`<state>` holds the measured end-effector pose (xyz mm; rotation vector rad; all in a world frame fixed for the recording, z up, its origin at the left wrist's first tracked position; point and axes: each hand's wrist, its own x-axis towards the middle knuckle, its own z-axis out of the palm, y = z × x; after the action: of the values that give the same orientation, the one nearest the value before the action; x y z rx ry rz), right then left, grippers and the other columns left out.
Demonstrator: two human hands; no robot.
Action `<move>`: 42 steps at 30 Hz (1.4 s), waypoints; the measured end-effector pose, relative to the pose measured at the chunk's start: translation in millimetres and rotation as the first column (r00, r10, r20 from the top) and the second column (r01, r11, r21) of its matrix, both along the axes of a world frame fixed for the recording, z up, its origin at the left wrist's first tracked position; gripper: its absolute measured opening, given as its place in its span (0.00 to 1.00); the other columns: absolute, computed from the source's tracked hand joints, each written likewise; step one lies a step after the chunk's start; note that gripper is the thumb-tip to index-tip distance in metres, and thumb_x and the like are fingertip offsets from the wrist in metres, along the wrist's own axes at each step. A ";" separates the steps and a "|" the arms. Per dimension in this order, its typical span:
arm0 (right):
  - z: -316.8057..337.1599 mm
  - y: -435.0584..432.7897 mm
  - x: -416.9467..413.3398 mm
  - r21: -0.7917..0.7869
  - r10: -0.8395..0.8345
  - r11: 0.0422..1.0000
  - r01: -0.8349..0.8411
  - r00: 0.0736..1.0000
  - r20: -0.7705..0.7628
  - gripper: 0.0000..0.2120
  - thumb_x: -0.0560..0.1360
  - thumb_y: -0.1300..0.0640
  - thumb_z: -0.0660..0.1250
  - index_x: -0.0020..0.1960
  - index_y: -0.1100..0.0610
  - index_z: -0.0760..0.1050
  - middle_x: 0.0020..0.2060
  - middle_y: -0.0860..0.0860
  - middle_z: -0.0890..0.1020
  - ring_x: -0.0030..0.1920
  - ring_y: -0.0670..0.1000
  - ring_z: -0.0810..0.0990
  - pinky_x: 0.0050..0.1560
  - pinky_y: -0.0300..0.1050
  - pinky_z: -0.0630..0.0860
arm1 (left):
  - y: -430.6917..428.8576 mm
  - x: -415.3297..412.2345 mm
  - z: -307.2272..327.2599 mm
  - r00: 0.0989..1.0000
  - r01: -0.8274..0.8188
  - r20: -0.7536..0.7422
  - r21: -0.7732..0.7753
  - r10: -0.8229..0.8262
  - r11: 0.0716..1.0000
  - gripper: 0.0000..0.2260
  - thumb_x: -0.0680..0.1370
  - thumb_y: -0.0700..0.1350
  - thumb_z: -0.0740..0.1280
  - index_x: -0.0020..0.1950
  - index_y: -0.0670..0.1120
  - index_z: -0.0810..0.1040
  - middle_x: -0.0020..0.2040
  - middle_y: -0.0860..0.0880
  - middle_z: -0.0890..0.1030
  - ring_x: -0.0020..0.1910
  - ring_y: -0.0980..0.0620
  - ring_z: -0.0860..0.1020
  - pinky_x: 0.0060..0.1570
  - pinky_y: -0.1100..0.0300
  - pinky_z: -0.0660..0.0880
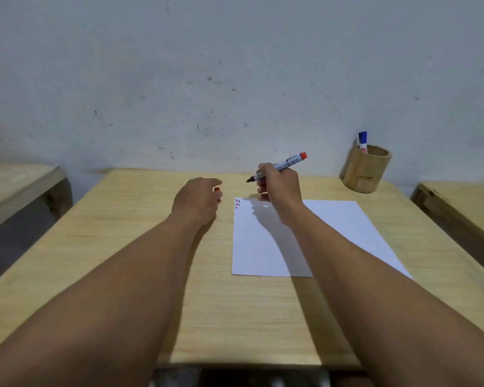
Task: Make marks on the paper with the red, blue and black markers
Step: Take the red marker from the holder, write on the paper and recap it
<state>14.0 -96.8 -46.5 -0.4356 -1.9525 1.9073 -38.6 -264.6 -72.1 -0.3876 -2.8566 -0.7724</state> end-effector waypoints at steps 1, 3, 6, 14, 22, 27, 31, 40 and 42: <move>1.9 1.5 2.1 -0.015 0.005 1.000 -0.005 1.000 -0.003 0.09 0.76 0.57 0.66 0.41 0.60 0.78 0.31 0.51 0.78 0.31 0.50 0.76 0.33 0.43 0.76 | 0.2 -1.1 -1.7 1.000 0.002 -0.003 0.006 -0.002 1.000 0.15 0.81 0.44 0.63 0.67 0.51 0.79 0.60 0.48 0.83 0.61 0.45 0.78 0.55 0.55 0.74; 3.6 4.8 5.8 -0.025 0.023 0.999 -0.024 1.000 -0.018 0.07 0.76 0.59 0.66 0.42 0.62 0.79 0.31 0.52 0.79 0.30 0.50 0.76 0.32 0.42 0.76 | 0.5 -2.9 -2.9 1.000 -0.012 -0.008 0.022 0.012 1.000 0.13 0.79 0.40 0.65 0.61 0.50 0.83 0.54 0.48 0.85 0.56 0.45 0.81 0.53 0.55 0.76; 6.6 10.8 10.8 -0.019 0.016 1.000 -0.016 1.000 -0.020 0.06 0.76 0.59 0.70 0.48 0.63 0.80 0.32 0.52 0.80 0.29 0.48 0.76 0.29 0.40 0.75 | 5.4 1.7 6.2 0.999 -0.047 0.005 0.155 0.047 0.987 0.09 0.78 0.40 0.66 0.53 0.47 0.84 0.49 0.48 0.86 0.43 0.52 0.81 0.41 0.61 0.74; 33.4 25.4 24.5 -0.210 -0.037 0.977 0.022 0.997 -0.069 0.08 0.77 0.59 0.67 0.41 0.62 0.80 0.31 0.54 0.79 0.29 0.50 0.76 0.29 0.40 0.77 | 37.5 14.9 57.1 0.979 -0.093 0.193 0.703 -0.063 0.705 0.05 0.77 0.45 0.69 0.46 0.50 0.85 0.47 0.53 0.86 0.37 0.53 0.75 0.37 0.61 0.75; 49.7 43.7 40.1 -0.252 -0.070 0.967 0.037 0.990 -0.123 0.06 0.77 0.60 0.68 0.45 0.62 0.81 0.32 0.54 0.81 0.30 0.49 0.78 0.31 0.40 0.78 | 70.5 34.0 81.7 0.923 -0.052 0.278 0.776 -0.267 0.628 0.05 0.80 0.43 0.67 0.52 0.47 0.82 0.46 0.52 0.84 0.47 0.52 0.76 0.43 0.60 0.74; 55.4 59.6 54.7 -0.335 -0.041 0.942 -0.013 0.987 -0.155 0.05 0.77 0.60 0.73 0.49 0.62 0.82 0.33 0.53 0.83 0.30 0.46 0.80 0.32 0.38 0.79 | 81.5 40.8 89.1 0.882 -0.087 0.342 0.794 -0.324 0.601 0.06 0.81 0.44 0.66 0.54 0.47 0.83 0.47 0.52 0.85 0.52 0.52 0.78 0.47 0.58 0.75; 62.8 67.7 65.3 -0.424 -0.001 0.902 -0.081 0.982 -0.189 0.05 0.77 0.61 0.72 0.46 0.64 0.81 0.32 0.55 0.81 0.29 0.48 0.80 0.31 0.37 0.81 | 90.7 47.4 96.9 0.873 -0.092 0.338 0.821 -0.351 0.563 0.07 0.81 0.43 0.67 0.54 0.46 0.84 0.47 0.51 0.85 0.50 0.53 0.77 0.48 0.58 0.76; 82.5 92.2 79.3 -0.281 -0.055 0.960 0.001 0.981 -0.185 0.07 0.74 0.55 0.77 0.46 0.54 0.78 0.39 0.52 0.87 0.35 0.44 0.83 0.33 0.39 0.80 | 117.2 52.9 123.2 0.938 -0.028 0.192 0.872 -0.289 0.490 0.08 0.81 0.41 0.67 0.57 0.47 0.84 0.50 0.49 0.85 0.50 0.51 0.78 0.52 0.56 0.79; 82.5 100.2 83.4 -0.243 -0.083 0.969 0.037 0.980 -0.182 0.09 0.73 0.55 0.79 0.44 0.54 0.78 0.40 0.51 0.86 0.37 0.45 0.83 0.34 0.40 0.80 | 125.1 53.3 129.3 0.948 -0.006 0.159 0.876 -0.277 0.481 0.09 0.81 0.41 0.67 0.59 0.46 0.84 0.50 0.48 0.84 0.47 0.51 0.77 0.54 0.54 0.78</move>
<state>97.4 3.4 36.0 -0.3574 -1.5788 2.0702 14.7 -139.5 57.2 -0.3513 -2.1718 -2.3064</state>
